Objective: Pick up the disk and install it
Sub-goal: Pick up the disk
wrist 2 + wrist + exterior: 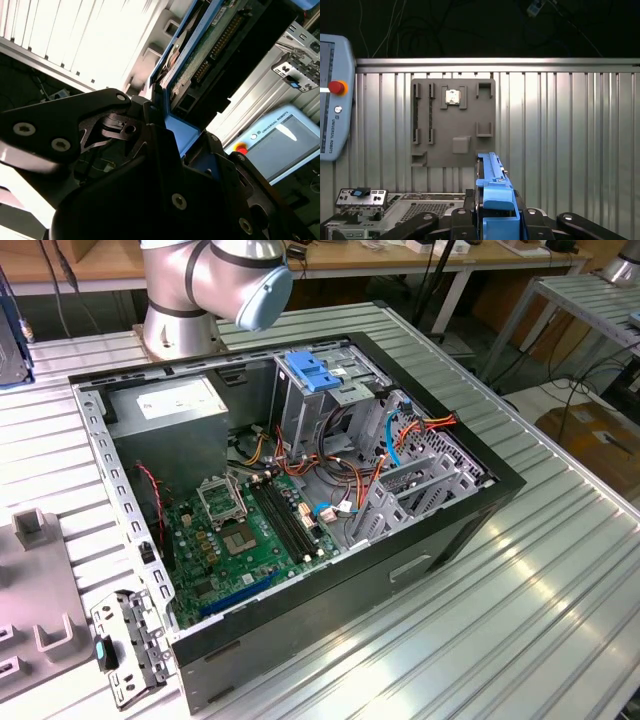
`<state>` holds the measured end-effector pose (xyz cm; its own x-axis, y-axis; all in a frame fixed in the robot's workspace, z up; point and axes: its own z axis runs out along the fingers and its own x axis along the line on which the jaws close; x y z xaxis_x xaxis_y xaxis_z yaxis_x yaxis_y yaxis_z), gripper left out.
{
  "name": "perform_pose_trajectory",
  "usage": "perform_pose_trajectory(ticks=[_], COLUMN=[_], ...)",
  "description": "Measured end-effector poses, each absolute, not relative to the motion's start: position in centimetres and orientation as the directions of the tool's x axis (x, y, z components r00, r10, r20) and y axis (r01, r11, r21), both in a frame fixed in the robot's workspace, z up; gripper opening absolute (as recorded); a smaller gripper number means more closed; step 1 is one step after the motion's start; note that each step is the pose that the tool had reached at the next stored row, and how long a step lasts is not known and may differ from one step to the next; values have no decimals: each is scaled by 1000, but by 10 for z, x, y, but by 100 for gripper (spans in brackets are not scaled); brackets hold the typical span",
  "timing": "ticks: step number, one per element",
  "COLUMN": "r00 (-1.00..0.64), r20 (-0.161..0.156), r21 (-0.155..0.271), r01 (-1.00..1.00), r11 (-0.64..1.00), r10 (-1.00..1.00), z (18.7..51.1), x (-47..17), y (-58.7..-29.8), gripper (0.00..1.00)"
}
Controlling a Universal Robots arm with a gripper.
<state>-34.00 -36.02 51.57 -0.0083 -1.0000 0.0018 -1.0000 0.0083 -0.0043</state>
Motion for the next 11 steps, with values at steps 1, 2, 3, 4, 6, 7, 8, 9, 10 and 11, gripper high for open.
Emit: perform_pose_trajectory(ticks=[1, 2, 3, 4, 6, 7, 8, 9, 10, 11], r00=[-8, -8, -8, -8, -8, -8, -8, -8, -8, -8], r20=[2, 2, 2, 2, 2, 2, 2, 2, 2, 2], r21=[-4, -4, -4, -3, -3, -3, -2, -2, -2, -2], r01=[-1000, -1000, -1000, -1000, -1000, -1000, -1000, -1000, -1000, -1000], r11=[8, 8, 8, 8, 8, 8, 8, 8, 8, 8], r10=[-1000, -1000, -1000, -1000, -1000, -1000, -1000, -1000, -1000, -1000], z=[516, 516, 516, 516, 516, 516, 516, 516, 516, 516], x=[-338, -336, -334, -331, -327, -325, -324, -322, -320, -319], y=[-360, -360, -360, -360, -360, -360, -360, -360, -361, -361], gripper=[37, 37, 37, 37, 37, 37, 37, 37, 37, 37])
